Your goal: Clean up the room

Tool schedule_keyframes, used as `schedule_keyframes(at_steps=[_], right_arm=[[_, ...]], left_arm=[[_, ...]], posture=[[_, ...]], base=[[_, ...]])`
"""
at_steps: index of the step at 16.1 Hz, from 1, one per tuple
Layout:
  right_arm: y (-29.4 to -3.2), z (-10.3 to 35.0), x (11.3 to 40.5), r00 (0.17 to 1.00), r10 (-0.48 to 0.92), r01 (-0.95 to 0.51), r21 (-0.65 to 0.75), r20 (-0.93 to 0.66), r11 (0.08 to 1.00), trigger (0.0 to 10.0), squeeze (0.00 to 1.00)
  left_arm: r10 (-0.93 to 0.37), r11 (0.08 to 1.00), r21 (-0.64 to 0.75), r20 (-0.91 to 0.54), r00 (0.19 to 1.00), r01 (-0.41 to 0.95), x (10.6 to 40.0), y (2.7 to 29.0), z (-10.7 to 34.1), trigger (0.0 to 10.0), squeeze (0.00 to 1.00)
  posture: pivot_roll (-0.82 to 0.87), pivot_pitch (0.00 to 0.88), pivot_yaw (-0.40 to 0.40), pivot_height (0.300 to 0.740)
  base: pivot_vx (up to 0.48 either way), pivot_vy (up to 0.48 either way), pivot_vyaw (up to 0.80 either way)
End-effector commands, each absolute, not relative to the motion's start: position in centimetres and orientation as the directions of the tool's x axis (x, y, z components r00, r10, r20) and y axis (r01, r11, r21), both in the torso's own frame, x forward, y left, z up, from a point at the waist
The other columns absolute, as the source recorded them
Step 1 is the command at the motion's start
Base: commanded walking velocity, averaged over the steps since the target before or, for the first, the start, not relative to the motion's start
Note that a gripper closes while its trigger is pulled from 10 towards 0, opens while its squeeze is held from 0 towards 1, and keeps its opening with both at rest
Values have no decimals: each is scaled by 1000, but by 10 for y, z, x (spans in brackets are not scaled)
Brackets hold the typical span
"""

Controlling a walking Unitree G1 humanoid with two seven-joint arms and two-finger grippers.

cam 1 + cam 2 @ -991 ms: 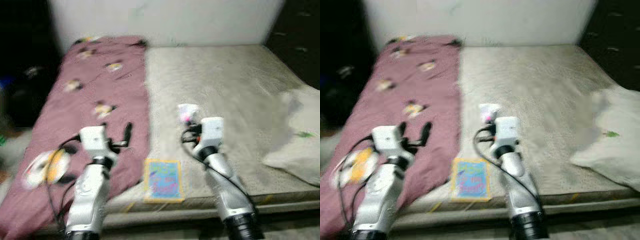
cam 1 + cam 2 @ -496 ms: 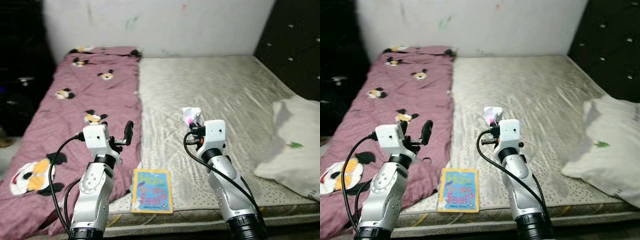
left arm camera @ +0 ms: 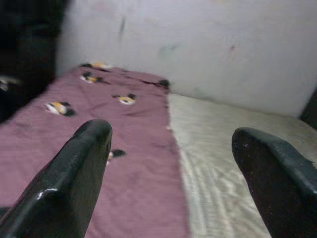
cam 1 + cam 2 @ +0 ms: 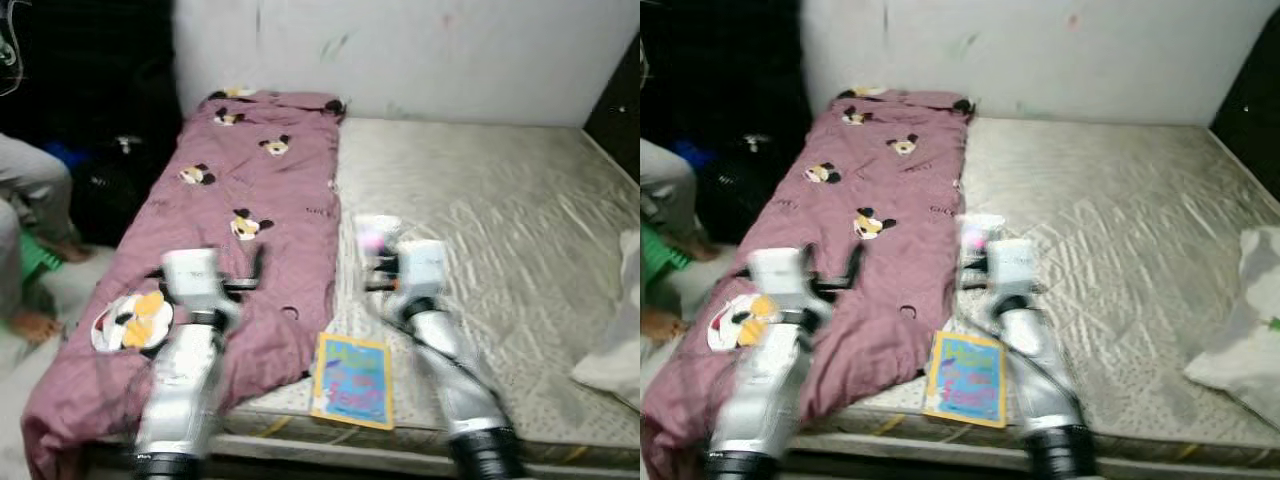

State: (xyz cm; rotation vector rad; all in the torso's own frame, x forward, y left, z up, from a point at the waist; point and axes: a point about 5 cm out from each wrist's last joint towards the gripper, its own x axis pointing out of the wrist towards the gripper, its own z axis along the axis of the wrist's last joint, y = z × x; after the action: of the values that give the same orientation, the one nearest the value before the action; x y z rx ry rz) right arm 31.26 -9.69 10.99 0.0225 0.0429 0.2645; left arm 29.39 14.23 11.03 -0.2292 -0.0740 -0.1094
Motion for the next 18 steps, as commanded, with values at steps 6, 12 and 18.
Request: schedule_keyframes(at_steps=[6,12,18], right_arm=[[-113,116,317,979,204,-204,37,-5,978,10000,0],[-104,117,314,979,198,-199,21,38,980,10000,0],[-98,120,311,963,263,-265,18,62,964,10000,0]], left_arm=[[-140,960,-233,88,986,157,297,130,112,10000,0],[-135,962,-229,80,988,150,295,131,109,10000,0],[-146,964,-211,95,985,163,293,128,111,10000,0]], posture=[[-48,0,12,740],[-46,0,18,740],[-45,0,19,740]], base=[[0,480,0],[0,480,0],[0,320,0]])
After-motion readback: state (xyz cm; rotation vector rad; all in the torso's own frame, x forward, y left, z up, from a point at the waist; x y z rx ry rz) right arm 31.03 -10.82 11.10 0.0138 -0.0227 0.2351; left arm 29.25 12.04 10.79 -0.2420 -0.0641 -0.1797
